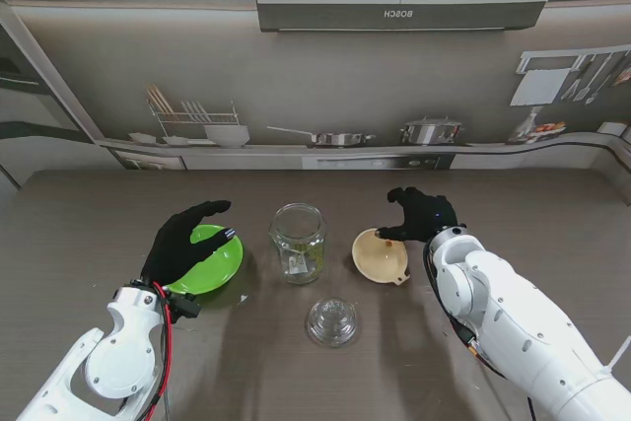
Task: Pour mung beans into a glass jar with a funnel
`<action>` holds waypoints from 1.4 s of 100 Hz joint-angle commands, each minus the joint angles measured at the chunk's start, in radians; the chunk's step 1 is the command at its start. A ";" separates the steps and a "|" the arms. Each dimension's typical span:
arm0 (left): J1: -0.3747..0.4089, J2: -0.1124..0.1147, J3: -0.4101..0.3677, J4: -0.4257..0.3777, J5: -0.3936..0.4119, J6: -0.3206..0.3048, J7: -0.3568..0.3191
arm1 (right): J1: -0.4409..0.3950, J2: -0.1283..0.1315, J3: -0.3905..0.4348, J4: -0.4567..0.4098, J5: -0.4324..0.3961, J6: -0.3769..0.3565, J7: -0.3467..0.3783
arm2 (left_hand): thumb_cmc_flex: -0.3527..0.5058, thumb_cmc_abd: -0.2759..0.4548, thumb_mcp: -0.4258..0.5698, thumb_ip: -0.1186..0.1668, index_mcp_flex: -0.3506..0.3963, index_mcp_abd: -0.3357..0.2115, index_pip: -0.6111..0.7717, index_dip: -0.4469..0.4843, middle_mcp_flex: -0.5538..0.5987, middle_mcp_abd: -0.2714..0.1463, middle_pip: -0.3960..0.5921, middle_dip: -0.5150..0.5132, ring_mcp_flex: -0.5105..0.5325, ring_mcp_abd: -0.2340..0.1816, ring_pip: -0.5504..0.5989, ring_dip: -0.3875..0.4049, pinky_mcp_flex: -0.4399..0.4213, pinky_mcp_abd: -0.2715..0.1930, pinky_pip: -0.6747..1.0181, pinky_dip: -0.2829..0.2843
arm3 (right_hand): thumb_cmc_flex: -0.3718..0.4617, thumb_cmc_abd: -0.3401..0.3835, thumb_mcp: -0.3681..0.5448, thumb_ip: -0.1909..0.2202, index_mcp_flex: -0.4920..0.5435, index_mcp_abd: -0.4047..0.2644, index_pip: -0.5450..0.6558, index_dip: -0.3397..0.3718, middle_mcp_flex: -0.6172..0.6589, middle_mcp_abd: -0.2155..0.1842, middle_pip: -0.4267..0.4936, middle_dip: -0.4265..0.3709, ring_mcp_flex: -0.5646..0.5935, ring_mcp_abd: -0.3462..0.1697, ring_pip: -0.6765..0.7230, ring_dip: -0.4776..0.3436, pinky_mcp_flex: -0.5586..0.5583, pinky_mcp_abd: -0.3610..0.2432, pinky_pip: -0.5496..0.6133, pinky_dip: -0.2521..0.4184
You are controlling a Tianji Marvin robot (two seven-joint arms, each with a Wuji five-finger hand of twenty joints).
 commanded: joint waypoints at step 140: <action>0.017 0.002 -0.014 -0.012 -0.010 -0.007 -0.034 | -0.323 0.038 0.055 -0.420 -0.004 -0.244 0.175 | 0.021 0.028 -0.019 0.037 0.001 -0.024 0.000 0.003 0.011 -0.005 -0.003 -0.001 0.013 -0.016 -0.012 -0.009 -0.014 -0.037 -0.026 -0.008 | 0.054 -0.139 0.089 0.057 0.130 -0.149 -0.073 0.120 0.109 -0.010 -0.003 0.098 0.141 -0.067 0.261 0.178 0.113 -0.054 0.200 0.122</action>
